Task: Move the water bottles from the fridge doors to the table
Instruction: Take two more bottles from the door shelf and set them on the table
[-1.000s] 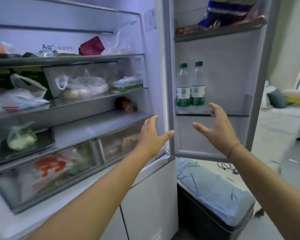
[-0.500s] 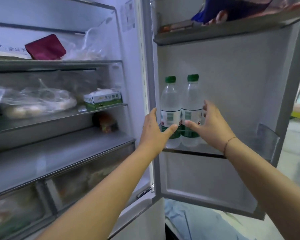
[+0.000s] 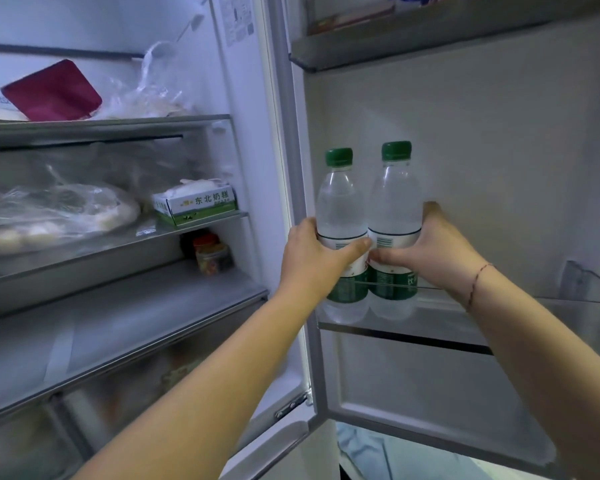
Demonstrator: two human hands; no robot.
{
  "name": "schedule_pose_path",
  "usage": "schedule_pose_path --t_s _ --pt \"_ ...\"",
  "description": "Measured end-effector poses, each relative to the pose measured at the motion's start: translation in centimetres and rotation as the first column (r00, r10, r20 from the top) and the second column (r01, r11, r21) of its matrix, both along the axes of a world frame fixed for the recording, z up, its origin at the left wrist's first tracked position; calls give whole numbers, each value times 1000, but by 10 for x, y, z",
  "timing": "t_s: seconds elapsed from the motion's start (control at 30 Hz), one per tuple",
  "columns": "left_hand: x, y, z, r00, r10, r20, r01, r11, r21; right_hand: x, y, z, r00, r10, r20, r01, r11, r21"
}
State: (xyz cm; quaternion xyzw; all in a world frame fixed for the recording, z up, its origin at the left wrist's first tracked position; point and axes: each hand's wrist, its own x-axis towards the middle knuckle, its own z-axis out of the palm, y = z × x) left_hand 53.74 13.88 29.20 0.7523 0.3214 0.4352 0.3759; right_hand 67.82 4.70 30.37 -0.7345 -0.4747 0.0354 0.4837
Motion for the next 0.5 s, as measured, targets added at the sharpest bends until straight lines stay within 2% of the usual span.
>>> schedule_pose_path --t_s 0.23,0.37,0.5 --pt "-11 -9 -2 992 11 122 -5 999 -53 -14 -8 0 1000 21 4 -21 990 136" --pt "-18 -18 8 965 54 257 -56 998 1 -28 -17 13 999 22 45 -32 966 255" --pt "-40 -31 34 910 111 400 -148 987 65 -53 -29 30 986 90 140 -140 902 409"
